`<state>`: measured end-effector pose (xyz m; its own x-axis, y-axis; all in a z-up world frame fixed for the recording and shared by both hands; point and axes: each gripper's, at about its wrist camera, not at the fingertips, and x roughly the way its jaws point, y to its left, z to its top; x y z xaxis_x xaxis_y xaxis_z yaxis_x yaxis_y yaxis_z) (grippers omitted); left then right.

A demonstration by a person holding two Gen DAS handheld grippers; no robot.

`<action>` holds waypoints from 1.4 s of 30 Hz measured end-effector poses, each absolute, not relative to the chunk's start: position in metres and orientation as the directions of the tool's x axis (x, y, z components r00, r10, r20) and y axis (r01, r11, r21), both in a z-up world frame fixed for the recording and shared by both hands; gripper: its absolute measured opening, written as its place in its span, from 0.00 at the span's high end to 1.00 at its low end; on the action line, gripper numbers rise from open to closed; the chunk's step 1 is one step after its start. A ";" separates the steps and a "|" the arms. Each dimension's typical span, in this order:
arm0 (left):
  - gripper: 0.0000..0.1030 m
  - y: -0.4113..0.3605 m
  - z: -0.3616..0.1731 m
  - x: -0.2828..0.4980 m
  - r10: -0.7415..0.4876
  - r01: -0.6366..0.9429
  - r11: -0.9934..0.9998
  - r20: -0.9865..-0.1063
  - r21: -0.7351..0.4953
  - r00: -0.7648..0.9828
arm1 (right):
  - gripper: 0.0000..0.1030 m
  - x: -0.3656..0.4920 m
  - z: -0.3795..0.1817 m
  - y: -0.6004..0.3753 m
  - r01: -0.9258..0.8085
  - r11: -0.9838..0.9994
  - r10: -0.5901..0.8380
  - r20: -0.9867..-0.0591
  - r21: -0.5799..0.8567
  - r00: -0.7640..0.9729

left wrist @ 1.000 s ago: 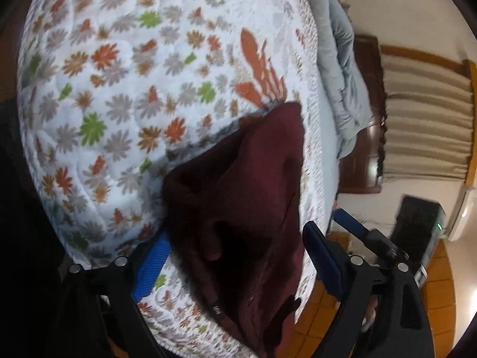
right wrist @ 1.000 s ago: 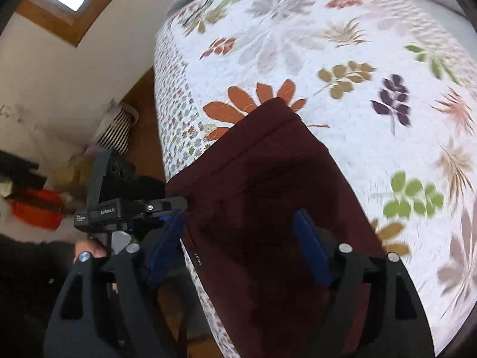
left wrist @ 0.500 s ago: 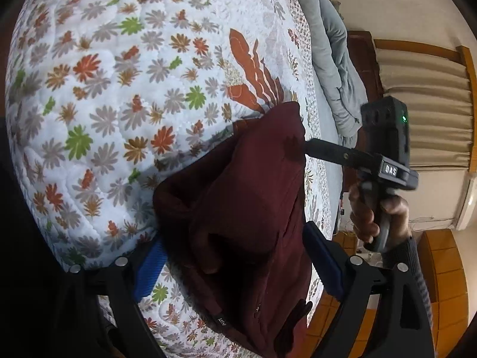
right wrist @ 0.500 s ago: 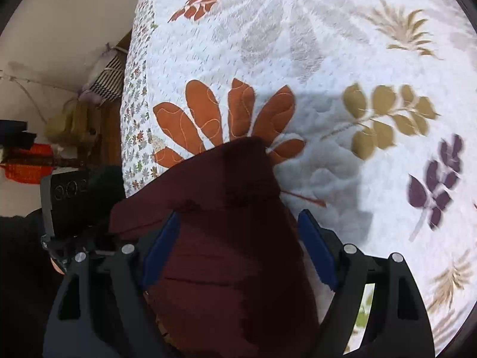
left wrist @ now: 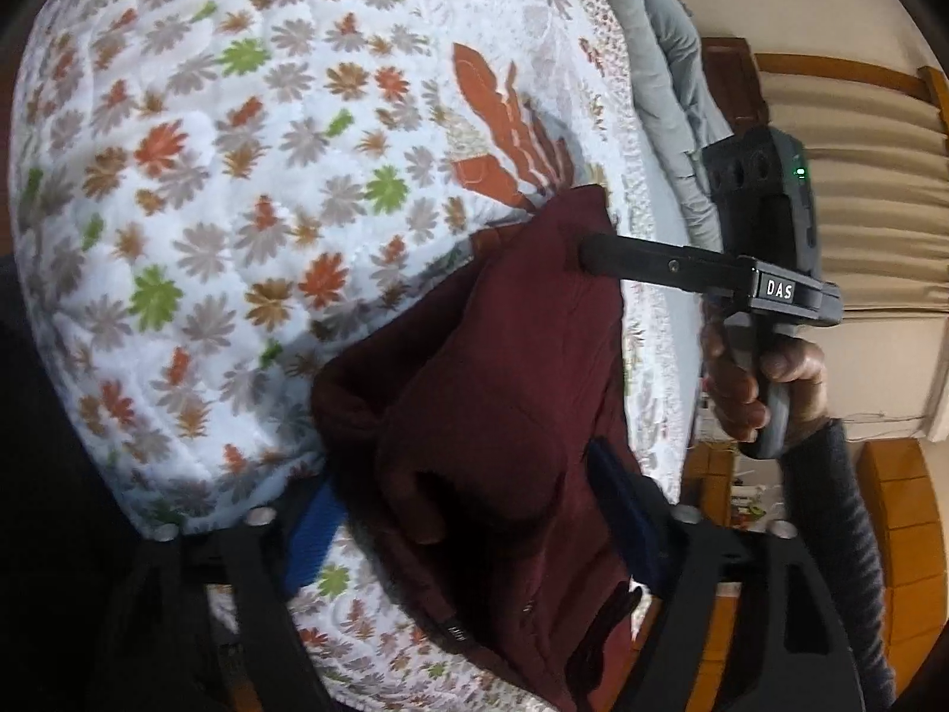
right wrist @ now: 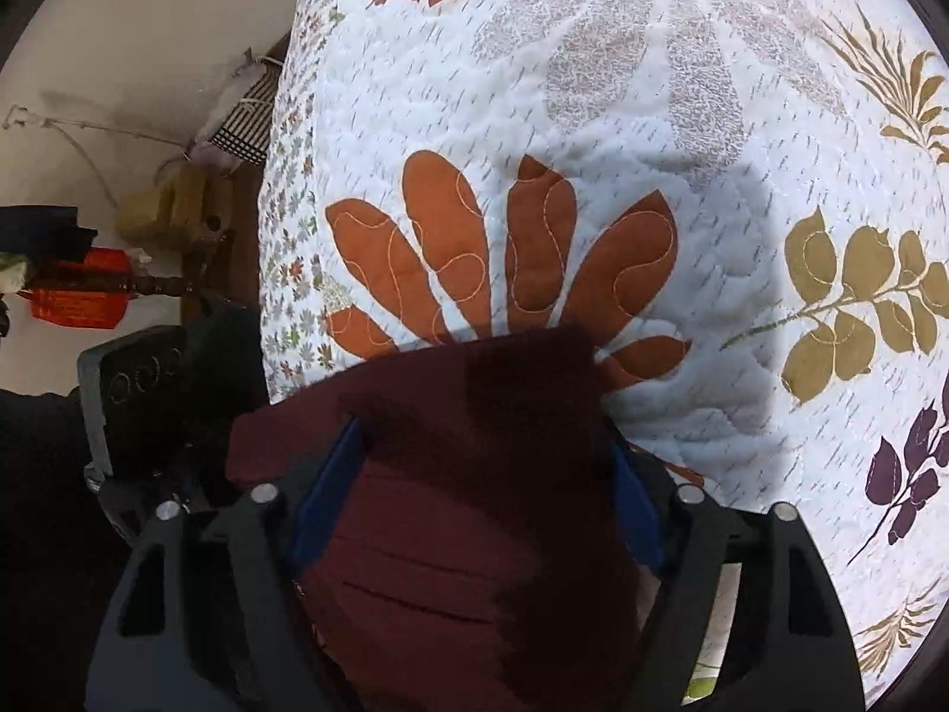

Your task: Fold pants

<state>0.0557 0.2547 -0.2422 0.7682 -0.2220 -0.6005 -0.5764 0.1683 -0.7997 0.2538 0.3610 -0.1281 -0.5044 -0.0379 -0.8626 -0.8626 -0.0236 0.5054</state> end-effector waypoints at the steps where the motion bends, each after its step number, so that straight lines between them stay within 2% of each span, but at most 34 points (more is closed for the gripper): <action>1: 0.37 0.256 -0.242 0.055 -0.221 -0.584 0.179 -0.611 -0.792 0.760 | 0.41 0.255 -0.127 0.361 -0.867 -0.014 -0.035 -0.867 0.498 -0.497; 3: 0.43 0.256 -0.241 0.054 -0.220 -0.585 0.195 -0.617 -0.787 0.756 | 0.61 0.262 -0.124 0.358 -0.872 0.003 -0.026 -0.872 0.489 -0.489; 6: 0.48 0.258 -0.238 0.054 -0.218 -0.579 0.214 -0.617 -0.786 0.756 | 0.72 0.265 -0.114 0.352 -0.877 0.010 -0.008 -0.877 0.480 -0.480; 8: 0.50 0.259 -0.236 0.054 -0.220 -0.574 0.224 -0.614 -0.788 0.758 | 0.75 0.263 -0.106 0.349 -0.884 0.004 -0.001 -0.884 0.468 -0.468; 18: 0.59 0.248 -0.195 0.062 -0.195 -0.512 0.341 -0.592 -0.788 0.782 | 0.80 0.255 -0.064 0.332 -0.921 -0.010 0.053 -0.919 0.390 -0.390; 42: 0.61 0.215 -0.131 0.075 -0.174 -0.412 0.507 -0.558 -0.757 0.812 | 0.81 0.246 0.023 0.279 -0.970 0.019 0.180 -0.955 0.241 -0.234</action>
<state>0.0748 0.2151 -0.1310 0.8116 -0.1736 -0.5578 -0.4121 0.5068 -0.7572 0.2463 0.2787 0.0232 -0.2340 0.1804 -0.9554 -0.9703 0.0193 0.2413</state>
